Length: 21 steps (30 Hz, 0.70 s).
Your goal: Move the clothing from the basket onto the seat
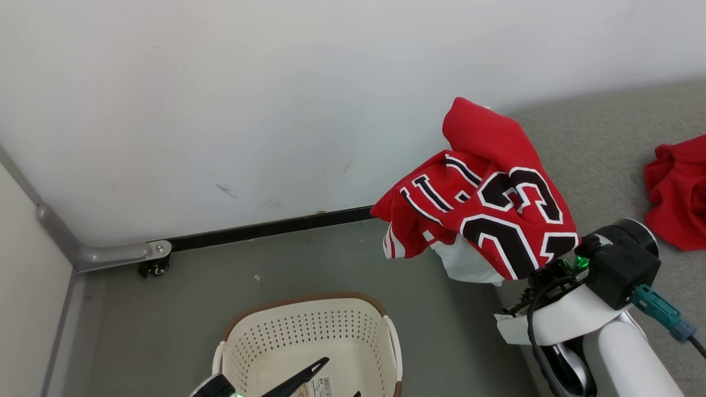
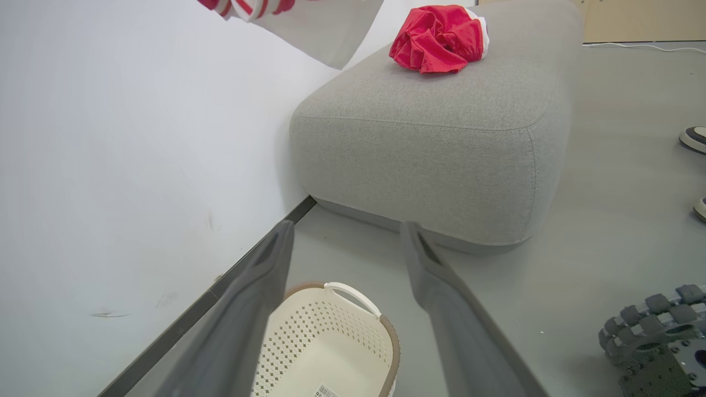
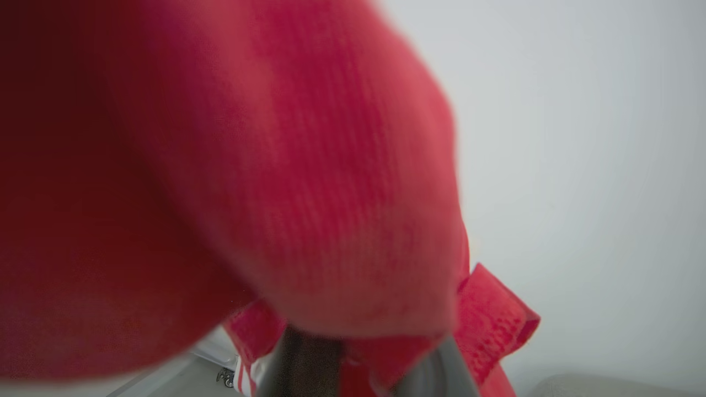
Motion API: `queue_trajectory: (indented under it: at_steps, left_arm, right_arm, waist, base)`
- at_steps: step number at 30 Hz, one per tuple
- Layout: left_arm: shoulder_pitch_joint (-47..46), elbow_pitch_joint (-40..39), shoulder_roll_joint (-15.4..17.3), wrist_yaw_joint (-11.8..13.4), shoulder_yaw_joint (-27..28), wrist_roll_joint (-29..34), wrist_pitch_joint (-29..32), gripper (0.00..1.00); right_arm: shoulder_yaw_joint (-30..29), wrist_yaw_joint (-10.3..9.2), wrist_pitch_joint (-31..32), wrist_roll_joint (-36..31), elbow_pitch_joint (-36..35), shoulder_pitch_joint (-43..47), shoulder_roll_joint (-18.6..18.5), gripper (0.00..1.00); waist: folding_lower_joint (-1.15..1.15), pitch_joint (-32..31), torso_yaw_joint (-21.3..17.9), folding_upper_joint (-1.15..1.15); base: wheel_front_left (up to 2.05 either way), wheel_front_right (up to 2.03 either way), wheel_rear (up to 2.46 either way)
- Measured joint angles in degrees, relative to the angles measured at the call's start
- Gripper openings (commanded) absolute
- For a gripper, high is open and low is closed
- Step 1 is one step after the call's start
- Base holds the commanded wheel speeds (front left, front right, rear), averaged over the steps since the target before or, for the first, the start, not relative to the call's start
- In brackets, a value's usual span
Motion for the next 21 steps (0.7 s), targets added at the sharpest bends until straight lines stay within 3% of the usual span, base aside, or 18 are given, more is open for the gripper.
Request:
queue_trajectory:
  at_steps: [21]
  left_arm:
    - [-0.7,0.7,-1.5,-1.1,-1.0,0.0,0.0,1.00]
  right_arm:
    - [-4.6,0.00,0.0,-2.3,-1.3,2.1,0.0,0.00]
  waist:
    - [0.00,1.1,-3.3,0.00]
  base:
    - [0.00,0.00,0.00]
